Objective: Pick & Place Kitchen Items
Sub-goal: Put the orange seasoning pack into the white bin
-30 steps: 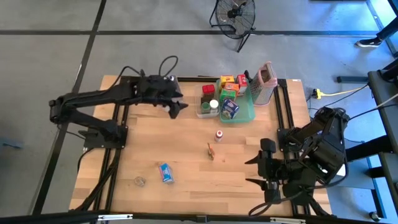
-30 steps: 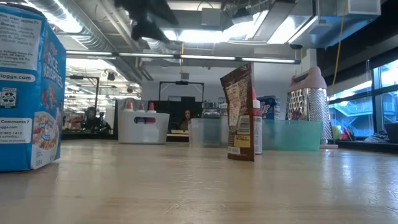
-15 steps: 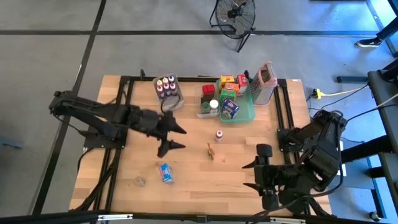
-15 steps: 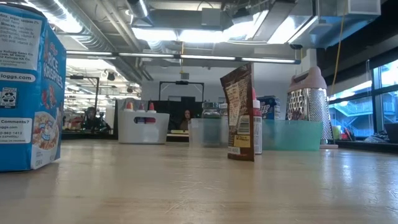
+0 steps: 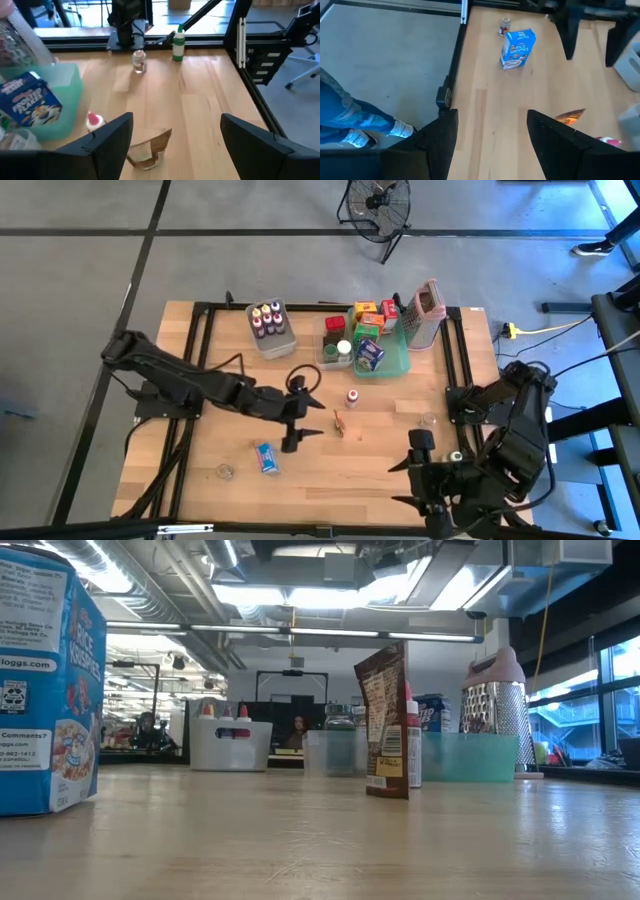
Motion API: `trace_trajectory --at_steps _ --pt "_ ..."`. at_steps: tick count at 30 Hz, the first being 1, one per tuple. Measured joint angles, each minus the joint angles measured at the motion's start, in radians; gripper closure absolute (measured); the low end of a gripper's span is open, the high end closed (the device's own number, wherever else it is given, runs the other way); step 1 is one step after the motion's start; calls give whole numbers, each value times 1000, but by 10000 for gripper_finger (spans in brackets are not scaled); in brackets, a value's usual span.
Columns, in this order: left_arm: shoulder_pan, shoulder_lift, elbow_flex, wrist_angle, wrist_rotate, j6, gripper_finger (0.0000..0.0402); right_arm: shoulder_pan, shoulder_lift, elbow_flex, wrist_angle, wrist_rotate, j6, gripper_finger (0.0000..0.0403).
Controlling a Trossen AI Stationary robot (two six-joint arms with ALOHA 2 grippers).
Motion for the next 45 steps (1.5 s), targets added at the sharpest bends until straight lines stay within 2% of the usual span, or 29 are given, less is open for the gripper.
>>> trace_trajectory --at_steps 8,20,26,33,39,45 --pt "95 44 0 -10 134 59 107 12 0 0 -3 0 28 165" --pt "179 79 -1 -26 203 360 107 -13 0 0 -79 56 28 165" --pt "186 187 0 -11 199 445 107 -53 -2 0 -108 65 7 165" --pt "186 248 -1 -2 116 596 107 -101 -4 0 -125 64 -34 164" --pt "185 248 -1 18 179 723 107 -133 -4 0 -127 63 -59 164" --pt "202 256 1 58 208 746 107 -153 -4 0 -127 53 -77 164"
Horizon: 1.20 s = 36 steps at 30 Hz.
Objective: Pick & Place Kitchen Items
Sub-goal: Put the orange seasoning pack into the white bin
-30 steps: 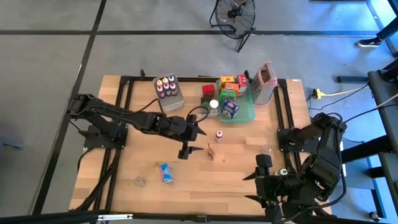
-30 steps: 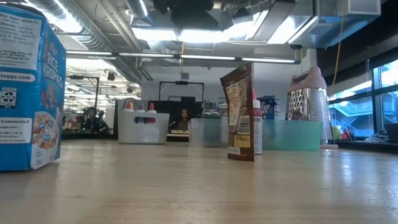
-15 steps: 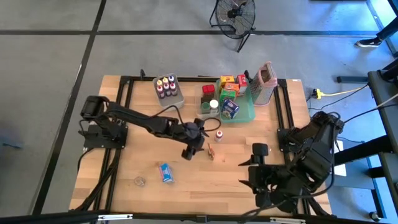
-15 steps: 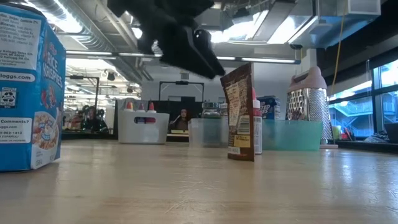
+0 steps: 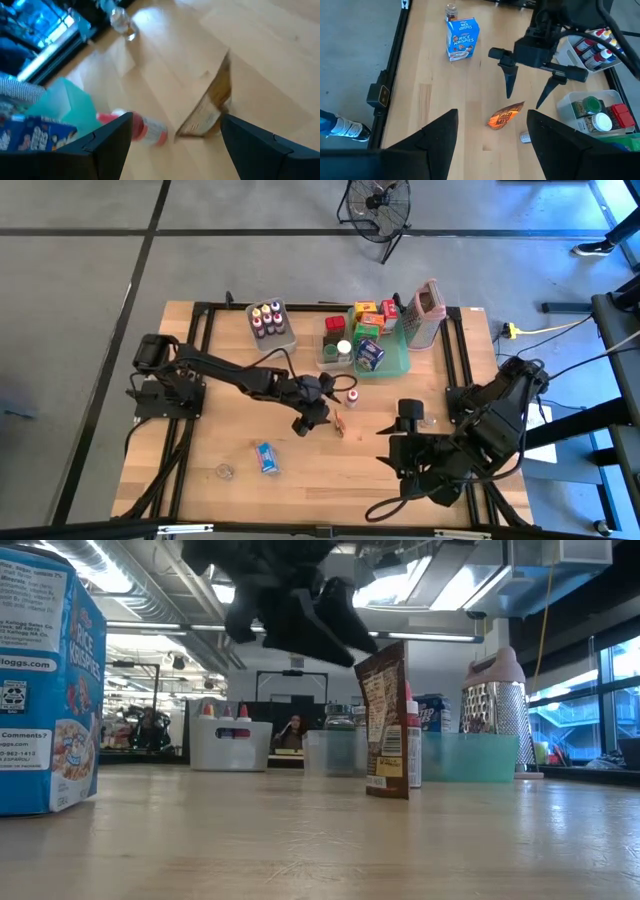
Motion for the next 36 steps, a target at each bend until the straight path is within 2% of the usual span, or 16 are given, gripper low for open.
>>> trace_trajectory --at_steps 8,16,29,32,36 --pt "35 22 -1 9 69 0 107 -15 -2 0 -11 -3 -11 164" --pt "19 60 -2 43 84 1 107 -31 -2 0 -16 -3 -33 164" --pt "18 104 0 103 105 -86 108 -67 -2 0 -15 -53 -60 165" --pt "18 109 0 101 106 -84 117 -70 -2 0 -15 -60 -64 165" --pt "15 123 -1 105 109 -101 149 -74 -2 0 -15 -68 -68 165"
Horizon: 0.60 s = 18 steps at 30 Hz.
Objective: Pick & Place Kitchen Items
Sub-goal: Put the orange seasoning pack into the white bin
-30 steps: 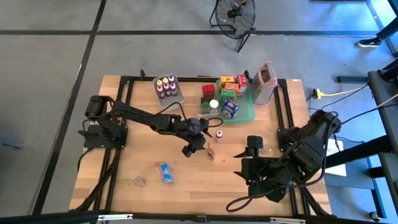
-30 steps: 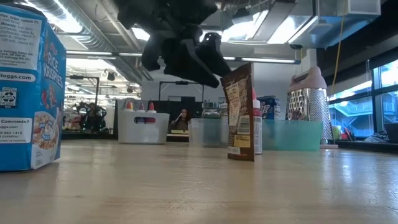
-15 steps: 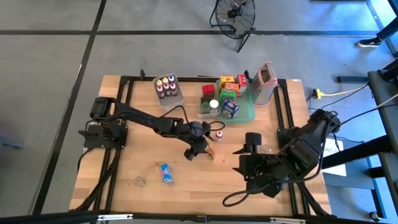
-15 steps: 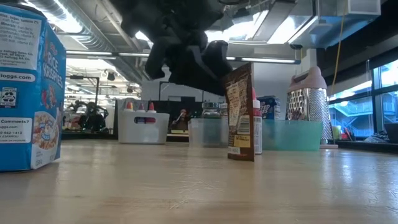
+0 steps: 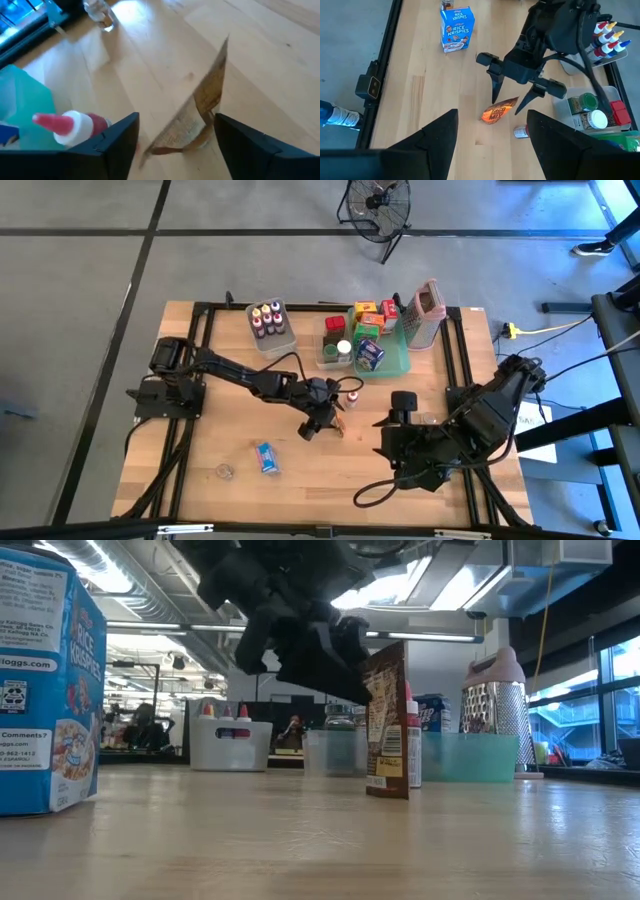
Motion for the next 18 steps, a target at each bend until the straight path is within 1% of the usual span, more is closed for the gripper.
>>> trace_trajectory --at_steps 7,15,17,18 --pt "-2 21 1 19 2 -14 230 -1 0 0 0 -1 -11 165" --pt "-1 31 1 15 5 0 354 -1 -3 0 -2 -4 -19 165" --pt "4 31 1 15 39 -3 386 -1 -3 0 -4 -4 -19 165" --pt "9 31 1 13 73 -15 393 -1 -3 0 -5 -4 -19 165"
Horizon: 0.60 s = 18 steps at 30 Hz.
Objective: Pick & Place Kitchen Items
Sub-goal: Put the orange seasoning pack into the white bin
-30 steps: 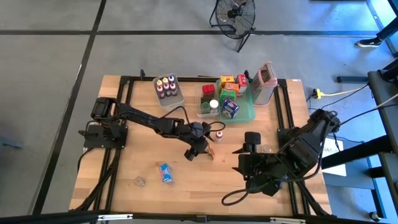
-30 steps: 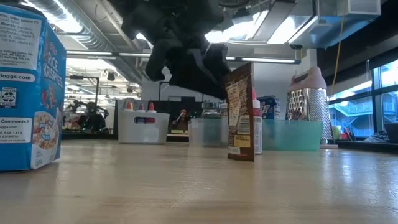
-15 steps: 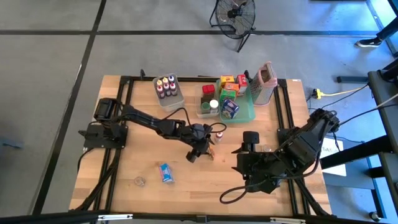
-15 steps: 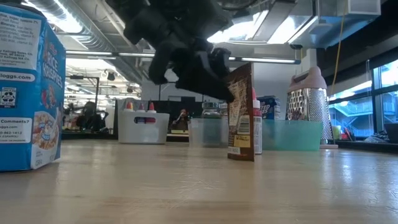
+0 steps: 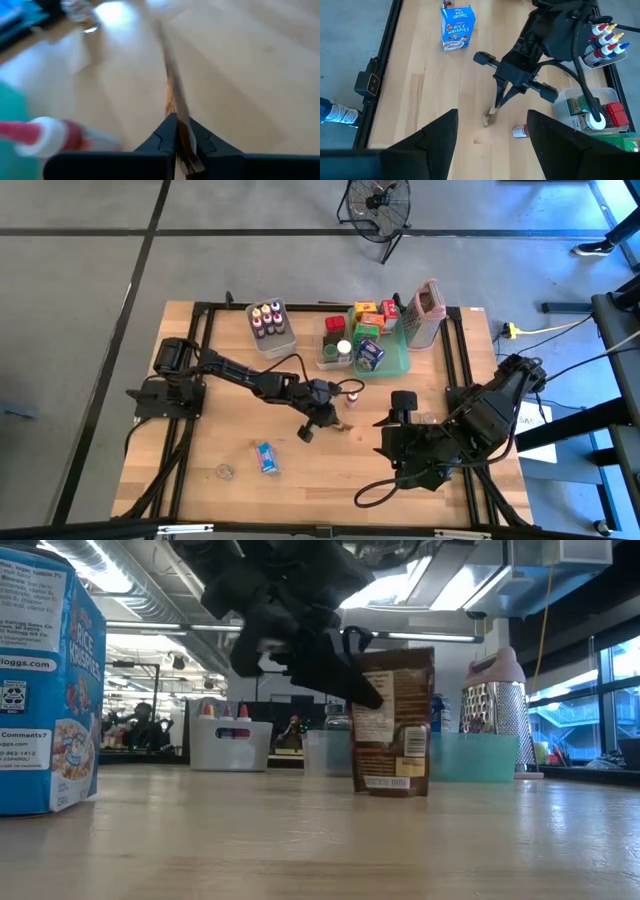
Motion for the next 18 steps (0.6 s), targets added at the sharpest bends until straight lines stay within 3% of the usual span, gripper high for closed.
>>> trace_trajectory --at_steps 3,6,11,18 --pt "14 0 0 -3 91 -27 399 0 0 0 -4 0 0 165" --pt "18 0 0 -6 96 -33 399 0 -3 0 -4 -9 -9 165" --pt "15 -25 0 -22 40 -116 399 0 -12 0 -4 -27 -18 165" --pt "14 -181 0 -174 -90 -215 400 2 -17 0 -9 -53 -19 165"
